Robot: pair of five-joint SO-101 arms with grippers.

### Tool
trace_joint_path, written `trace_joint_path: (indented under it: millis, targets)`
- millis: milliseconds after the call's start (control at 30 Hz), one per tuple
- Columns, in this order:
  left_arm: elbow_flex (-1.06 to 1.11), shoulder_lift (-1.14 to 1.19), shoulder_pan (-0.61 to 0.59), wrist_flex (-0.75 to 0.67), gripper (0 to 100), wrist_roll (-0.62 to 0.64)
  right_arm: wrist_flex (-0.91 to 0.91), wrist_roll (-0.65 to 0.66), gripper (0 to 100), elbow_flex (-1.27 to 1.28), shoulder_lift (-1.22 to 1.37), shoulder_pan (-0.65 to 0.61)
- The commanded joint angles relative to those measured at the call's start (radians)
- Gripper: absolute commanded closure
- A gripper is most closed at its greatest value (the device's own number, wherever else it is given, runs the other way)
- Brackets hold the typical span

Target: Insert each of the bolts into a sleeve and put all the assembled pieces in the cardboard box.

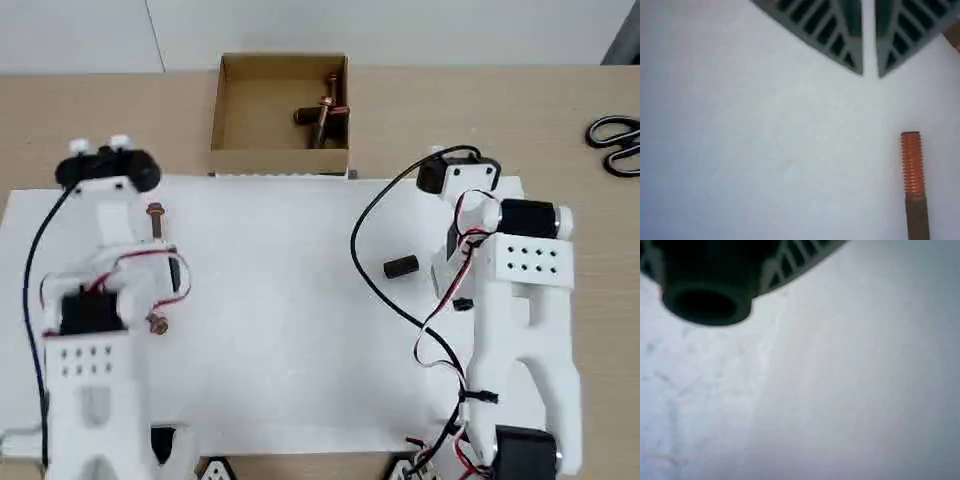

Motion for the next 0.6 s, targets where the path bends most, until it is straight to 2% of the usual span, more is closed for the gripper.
trace_joint_path:
  millis: [0, 200, 567]
  targets:
    - [-0.134, 0.193, -0.023, 0.006, 99, -0.023, 0.005, 0.002, 99.1, 0.017, -0.039, 0.015]
    - [-0.358, 0.457, -0.071, 0.063, 99, -0.005, 0.004, -0.051, 99.1, 0.060, -0.041, 0.022]
    - [-0.920, 0.959, -0.069, 0.365, 99, -0.006, -0.041, -0.048, 99.1, 0.063, -0.041, 0.137]
